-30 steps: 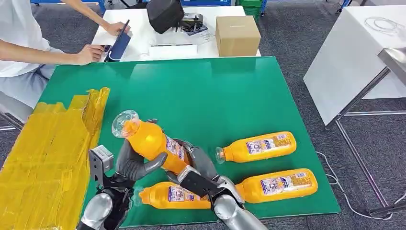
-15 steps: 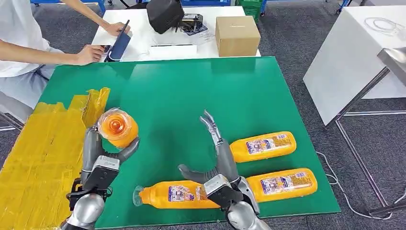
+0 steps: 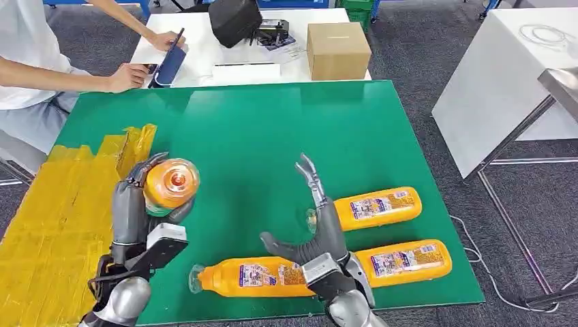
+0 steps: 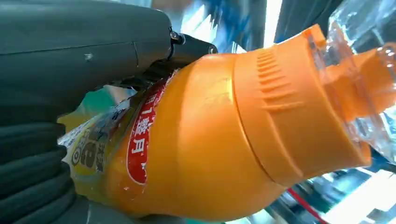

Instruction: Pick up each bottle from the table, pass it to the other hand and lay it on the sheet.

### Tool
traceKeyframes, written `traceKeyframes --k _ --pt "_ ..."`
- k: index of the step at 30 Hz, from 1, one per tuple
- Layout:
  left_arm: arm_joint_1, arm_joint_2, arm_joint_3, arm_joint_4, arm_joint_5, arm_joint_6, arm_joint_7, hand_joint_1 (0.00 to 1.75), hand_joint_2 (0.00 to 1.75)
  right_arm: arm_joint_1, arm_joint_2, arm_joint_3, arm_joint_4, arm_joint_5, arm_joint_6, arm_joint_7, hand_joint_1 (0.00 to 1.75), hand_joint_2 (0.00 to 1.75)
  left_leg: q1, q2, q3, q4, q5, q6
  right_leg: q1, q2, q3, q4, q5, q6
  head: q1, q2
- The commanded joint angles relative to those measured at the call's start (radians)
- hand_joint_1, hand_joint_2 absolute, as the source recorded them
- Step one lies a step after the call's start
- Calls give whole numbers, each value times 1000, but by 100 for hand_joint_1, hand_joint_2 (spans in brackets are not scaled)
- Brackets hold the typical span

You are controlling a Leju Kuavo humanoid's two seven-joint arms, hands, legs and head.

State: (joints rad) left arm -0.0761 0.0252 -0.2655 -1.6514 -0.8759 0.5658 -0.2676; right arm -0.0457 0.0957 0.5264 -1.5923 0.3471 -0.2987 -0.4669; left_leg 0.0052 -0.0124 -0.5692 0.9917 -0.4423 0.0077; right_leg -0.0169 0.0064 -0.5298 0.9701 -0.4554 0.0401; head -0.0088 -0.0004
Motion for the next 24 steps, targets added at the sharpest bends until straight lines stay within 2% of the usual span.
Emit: traceKeyframes --k 1,3,5,9,24 --pt "-81 109 89 192 -454 -4 185 175 175 18 -27 -45 -103 -35 35 -6 0 175 0 1 2 -1 0 0 0 -1 2 -1 0 -1 0 0" --pt "-120 141 87 301 -568 -79 263 175 175 5 -20 -35 -95 -38 53 -4 0 175 1 1 4 -1 0 -1 2 -1 4 -2 0 -3 0 0" --pt "-165 160 77 394 -568 -149 288 175 175 -8 -20 -26 -92 -40 71 -2 0 175 1 0 3 -1 1 -1 1 -2 4 -2 0 -2 0 0" --pt "-242 181 107 579 -533 -136 297 175 175 -25 -14 -16 -80 -41 73 0 0 175 1 0 3 -1 1 -1 2 -2 4 -2 0 -2 0 0" --pt "-285 178 121 699 -498 -201 289 175 175 -32 -21 -3 -82 -32 68 -5 0 175 1 2 1 0 0 -1 1 0 2 0 0 -1 0 0"
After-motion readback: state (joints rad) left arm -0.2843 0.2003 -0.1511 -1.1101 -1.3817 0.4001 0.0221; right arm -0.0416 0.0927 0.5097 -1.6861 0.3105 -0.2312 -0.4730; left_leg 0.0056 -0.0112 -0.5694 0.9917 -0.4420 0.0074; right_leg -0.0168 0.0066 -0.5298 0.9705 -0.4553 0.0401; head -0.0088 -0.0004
